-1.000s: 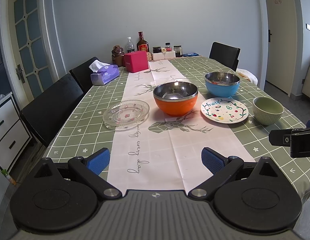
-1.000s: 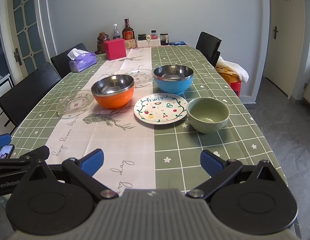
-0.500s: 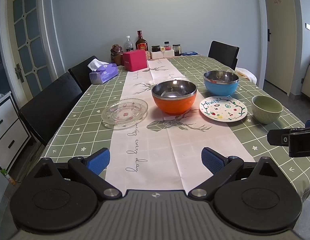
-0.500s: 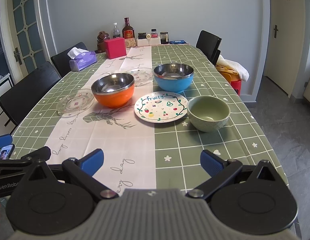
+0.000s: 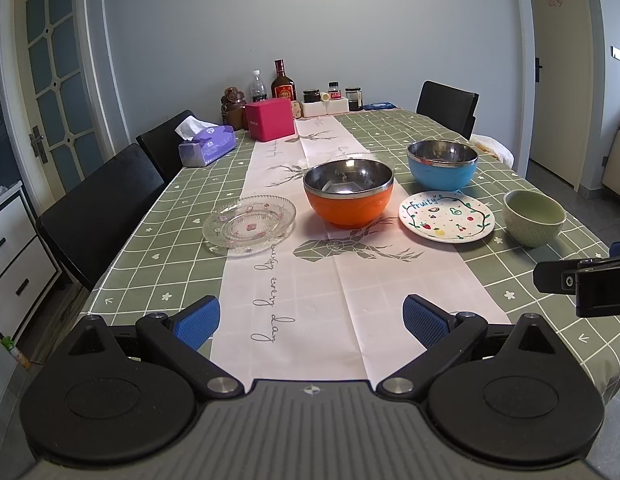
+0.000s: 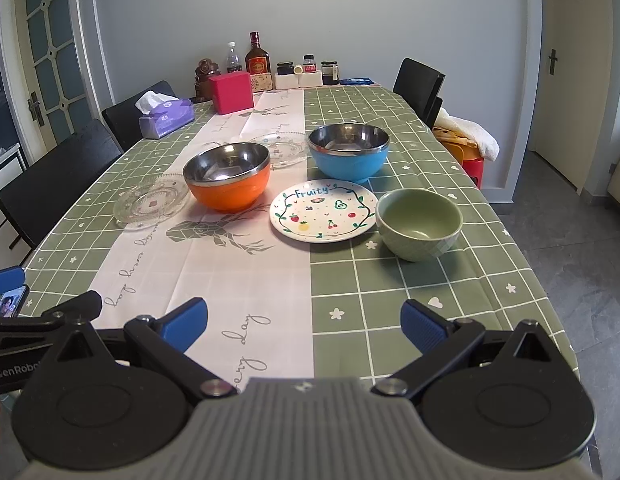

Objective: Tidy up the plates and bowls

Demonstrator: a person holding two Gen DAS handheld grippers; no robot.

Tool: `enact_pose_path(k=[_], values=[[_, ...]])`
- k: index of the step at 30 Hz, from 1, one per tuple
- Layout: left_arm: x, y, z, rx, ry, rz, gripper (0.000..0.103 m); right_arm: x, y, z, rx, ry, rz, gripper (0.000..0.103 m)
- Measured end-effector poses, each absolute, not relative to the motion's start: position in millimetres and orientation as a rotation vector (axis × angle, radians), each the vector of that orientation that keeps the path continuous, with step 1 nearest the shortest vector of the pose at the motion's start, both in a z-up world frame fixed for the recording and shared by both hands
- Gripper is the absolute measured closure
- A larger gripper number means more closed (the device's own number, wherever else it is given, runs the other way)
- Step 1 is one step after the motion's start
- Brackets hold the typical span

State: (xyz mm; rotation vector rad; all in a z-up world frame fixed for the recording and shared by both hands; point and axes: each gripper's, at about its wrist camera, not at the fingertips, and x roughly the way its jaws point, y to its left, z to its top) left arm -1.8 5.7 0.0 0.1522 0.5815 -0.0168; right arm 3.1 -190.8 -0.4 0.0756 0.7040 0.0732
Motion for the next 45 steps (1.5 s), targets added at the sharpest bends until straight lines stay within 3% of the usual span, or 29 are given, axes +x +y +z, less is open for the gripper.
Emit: enact_pose_path(k=[14, 24, 29, 31, 33, 40, 45], values=[[-1.9, 9.2, 3.7, 0.121, 0.557, -0.069, 0.000, 8.8, -192.2, -2.4, 0.088, 0.728, 0.079, 0.003], [14.8, 17.7, 11.8, 0.037, 0.550, -0.166, 0.001, 9.4, -184.3, 4.3, -0.011, 0.560, 0.153, 0.006], [30.7, 19.3, 14.2, 0.046, 0.528, -0.176, 0.027, 34.6, -187.5, 6.9, 0.011, 0.573, 0.170, 0.026], [41.7, 23.2, 15.0, 0.019, 0.534, -0.194, 0.034, 47.2, -187.0, 6.9, 0.026, 0.587, 0.183, 0.029], [55.1, 26.4, 15.8, -0.002, 0.554, -0.214, 0.038, 60.3, -185.0, 7.2, 0.038, 0.600, 0.202, 0.043], [120.9, 44.4, 22.5, -0.110, 0.681, -0.246, 0.067, 120.7, -175.8, 10.8, 0.122, 0.701, 0.280, 0.055], [175.1, 56.0, 22.5, -0.165, 0.753, -0.233, 0.074, 174.2, -167.3, 9.0, 0.177, 0.780, 0.298, 0.071]])
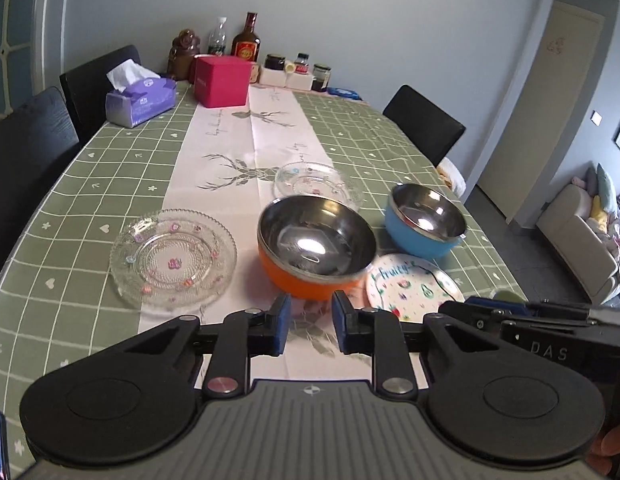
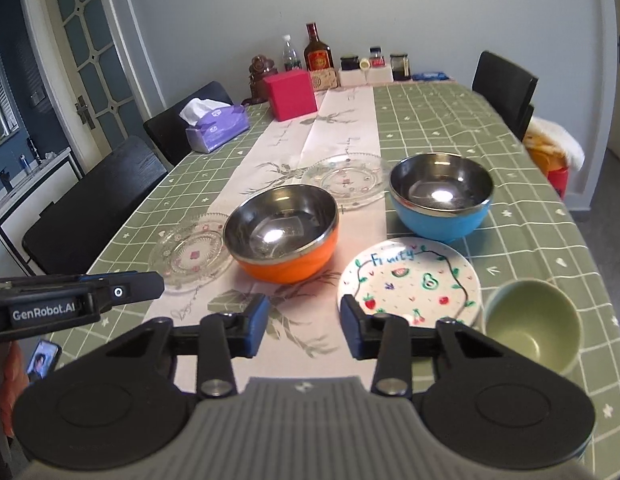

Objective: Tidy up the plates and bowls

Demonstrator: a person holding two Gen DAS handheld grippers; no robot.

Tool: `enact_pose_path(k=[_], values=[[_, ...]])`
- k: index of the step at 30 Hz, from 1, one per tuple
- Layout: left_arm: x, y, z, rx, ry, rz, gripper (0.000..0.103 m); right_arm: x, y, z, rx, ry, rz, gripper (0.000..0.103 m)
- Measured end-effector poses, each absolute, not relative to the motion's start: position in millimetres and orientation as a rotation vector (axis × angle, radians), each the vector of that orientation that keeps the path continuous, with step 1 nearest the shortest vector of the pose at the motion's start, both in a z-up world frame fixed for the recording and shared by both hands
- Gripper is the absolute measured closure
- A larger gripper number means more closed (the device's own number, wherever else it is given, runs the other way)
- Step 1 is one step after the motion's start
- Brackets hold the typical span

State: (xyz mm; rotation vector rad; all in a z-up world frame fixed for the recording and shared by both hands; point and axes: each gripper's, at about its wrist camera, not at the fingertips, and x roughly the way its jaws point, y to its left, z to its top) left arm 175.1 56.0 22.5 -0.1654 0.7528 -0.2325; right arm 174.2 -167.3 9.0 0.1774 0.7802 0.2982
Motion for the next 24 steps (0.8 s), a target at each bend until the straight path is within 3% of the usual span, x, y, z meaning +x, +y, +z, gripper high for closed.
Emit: enact_pose_path(k=[10, 24], values=[[273.3, 67.0, -7.3, -0.215, 0.919, -0.120, 0.075, 267.4, -158.2, -10.0, 0.295, 0.908, 0.255, 0.074], [313.0, 54.0, -43.5, -0.191, 0.996, -0.075, 0.075, 316.7, -153.7, -43.1, 0.324, 1.007, 0.191, 0.083]])
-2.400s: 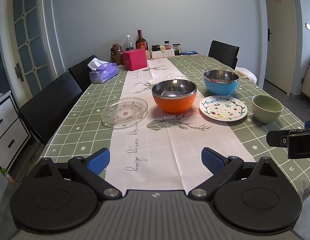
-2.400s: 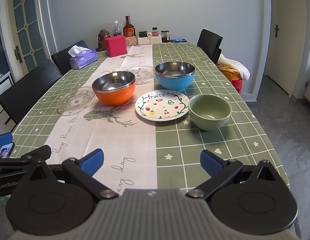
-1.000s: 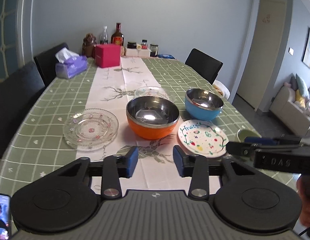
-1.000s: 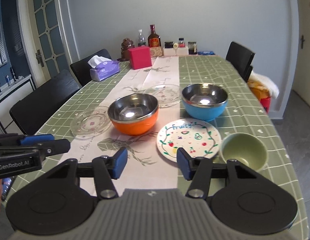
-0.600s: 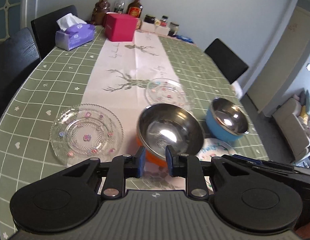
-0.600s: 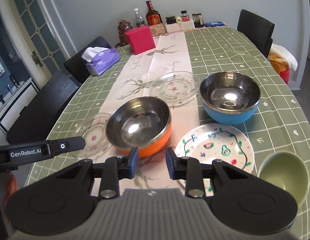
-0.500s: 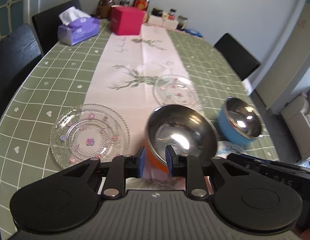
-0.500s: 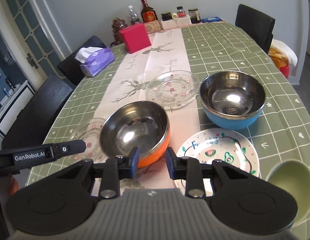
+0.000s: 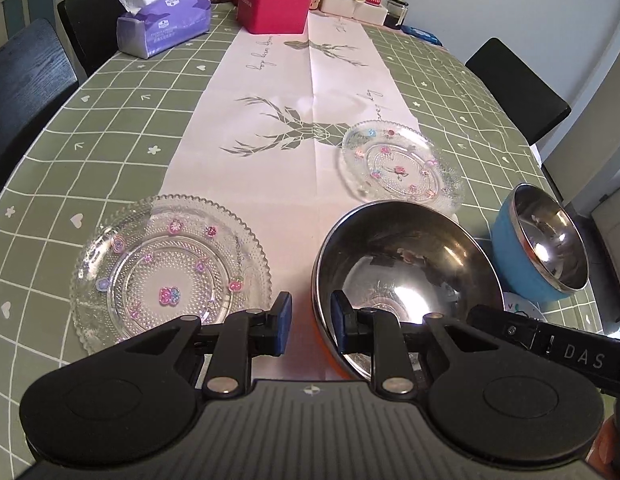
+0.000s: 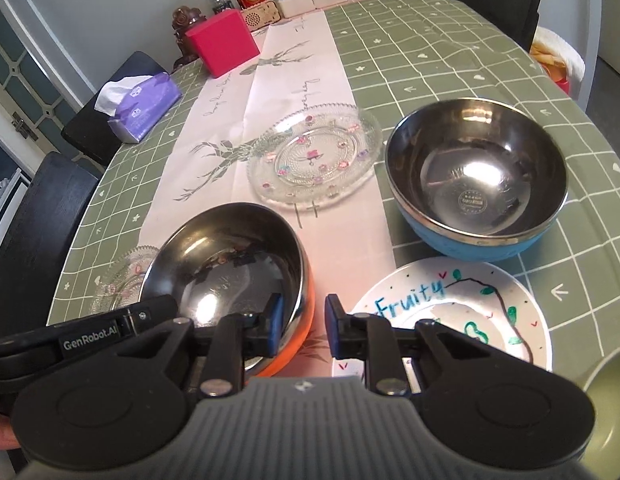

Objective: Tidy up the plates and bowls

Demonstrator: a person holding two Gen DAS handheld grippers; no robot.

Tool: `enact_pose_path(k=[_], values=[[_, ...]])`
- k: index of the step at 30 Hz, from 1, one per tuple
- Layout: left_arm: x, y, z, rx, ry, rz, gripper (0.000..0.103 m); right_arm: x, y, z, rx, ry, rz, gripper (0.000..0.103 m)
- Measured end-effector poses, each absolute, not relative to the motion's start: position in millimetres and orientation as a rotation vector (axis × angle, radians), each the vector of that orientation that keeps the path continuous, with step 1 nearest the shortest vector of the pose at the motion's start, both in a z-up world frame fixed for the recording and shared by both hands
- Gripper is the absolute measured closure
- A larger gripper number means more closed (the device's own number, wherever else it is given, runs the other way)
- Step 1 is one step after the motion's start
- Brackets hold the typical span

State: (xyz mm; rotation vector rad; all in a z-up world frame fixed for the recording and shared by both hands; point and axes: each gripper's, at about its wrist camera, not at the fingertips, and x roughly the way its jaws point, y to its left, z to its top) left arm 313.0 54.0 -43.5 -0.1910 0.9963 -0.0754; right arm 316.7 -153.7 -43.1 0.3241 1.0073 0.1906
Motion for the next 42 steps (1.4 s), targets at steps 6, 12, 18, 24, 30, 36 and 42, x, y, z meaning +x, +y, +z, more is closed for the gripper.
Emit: enact_pose_path(k=[6, 12, 18, 24, 30, 36, 42], values=[[311.5, 44.7, -44.2, -0.161, 0.990, -0.068, 0.087, 317.9, -149.7, -44.1, 0.328, 1.010, 0.191, 0.090], [303.1, 41.2, -39.1, -0.136, 0.966, -0.050, 0.090, 313.2, -149.8, -40.7, 0.332, 1.011, 0.184, 0.093], [283.7, 45.4, -23.8, -0.129, 0.949, -0.047, 0.090, 296.1, -146.2, -28.8, 0.327, 0.998, 0.202, 0.094], [255.5, 55.8, -4.0, -0.118, 0.934, -0.047, 0.090, 269.3, -139.0, -15.7, 0.320, 0.997, 0.240, 0.094], [227.6, 75.8, 3.7, -0.138, 0.991, -0.049, 0.090, 239.6, -125.6, -7.8, 0.325, 1.018, 0.278, 0.094], [195.2, 90.3, -4.8, -0.123, 1.064, -0.040, 0.090, 207.9, -108.2, -12.0, 0.293, 1.059, 0.313, 0.094], [163.4, 95.9, -10.7, -0.085, 1.100, -0.035, 0.090, 181.2, -100.6, -25.5, 0.281, 1.123, 0.346, 0.094]])
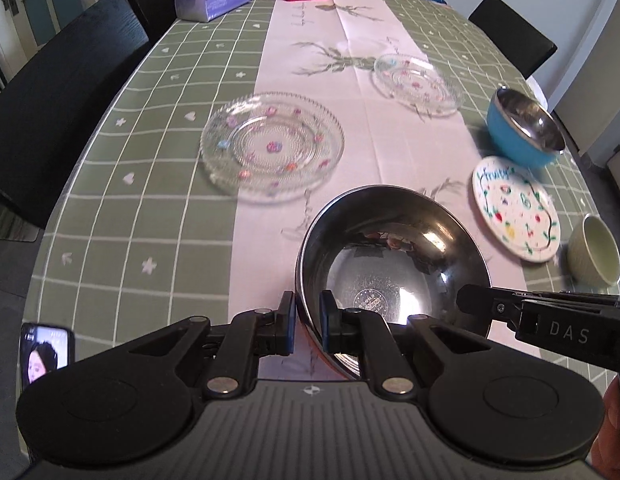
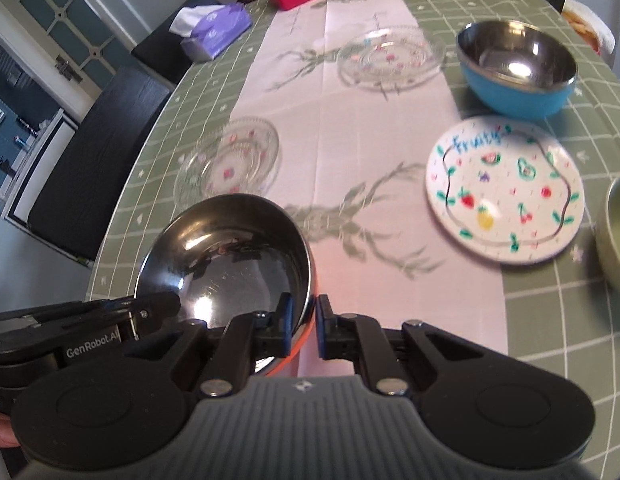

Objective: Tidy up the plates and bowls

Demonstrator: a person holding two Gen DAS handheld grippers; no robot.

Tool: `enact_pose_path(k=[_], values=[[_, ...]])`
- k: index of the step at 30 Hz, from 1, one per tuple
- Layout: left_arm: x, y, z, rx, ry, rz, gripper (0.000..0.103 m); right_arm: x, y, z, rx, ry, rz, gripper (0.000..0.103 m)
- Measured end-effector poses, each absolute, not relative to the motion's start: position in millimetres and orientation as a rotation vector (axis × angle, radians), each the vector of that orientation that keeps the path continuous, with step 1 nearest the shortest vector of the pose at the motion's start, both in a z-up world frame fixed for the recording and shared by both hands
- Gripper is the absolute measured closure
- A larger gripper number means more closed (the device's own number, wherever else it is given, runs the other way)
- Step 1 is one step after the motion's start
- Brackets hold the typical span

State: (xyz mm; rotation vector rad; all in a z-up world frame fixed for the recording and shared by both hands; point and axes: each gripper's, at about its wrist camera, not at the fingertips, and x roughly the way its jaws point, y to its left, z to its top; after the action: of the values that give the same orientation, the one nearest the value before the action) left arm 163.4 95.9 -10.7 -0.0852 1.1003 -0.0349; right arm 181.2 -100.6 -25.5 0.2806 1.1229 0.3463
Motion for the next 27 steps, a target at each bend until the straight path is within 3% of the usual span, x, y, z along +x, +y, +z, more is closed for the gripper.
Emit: enact_pose_path(k=[15, 22, 23, 26, 27], values=[[148.9, 111.7, -29.1, -0.079, 1.121, 0.001, 0.093, 162.4, -83.5, -28.3, 0.241, 1.125, 0.389, 0.092], [149.5, 115.2, -28.0, -0.120, 1.112, -0.024, 0.090, 163.4, -83.0, -28.6, 0.231, 1.133, 0.391, 0.092], [149.4, 116.3, -27.5, -0.128, 1.108, -0.026, 0.087, 163.0, -82.9, -27.8, 0.227, 1.128, 0.394, 0.090], [146.9, 116.4, -22.4, -0.133, 1.082, -0.038, 0.064, 161.2, -83.2, -23.1, 0.214, 1.103, 0.401, 0.087], [145.7, 116.0, -20.1, -0.130, 1.072, -0.038, 0.057, 160.7, -83.7, -21.4, 0.213, 1.097, 0.404, 0.078]])
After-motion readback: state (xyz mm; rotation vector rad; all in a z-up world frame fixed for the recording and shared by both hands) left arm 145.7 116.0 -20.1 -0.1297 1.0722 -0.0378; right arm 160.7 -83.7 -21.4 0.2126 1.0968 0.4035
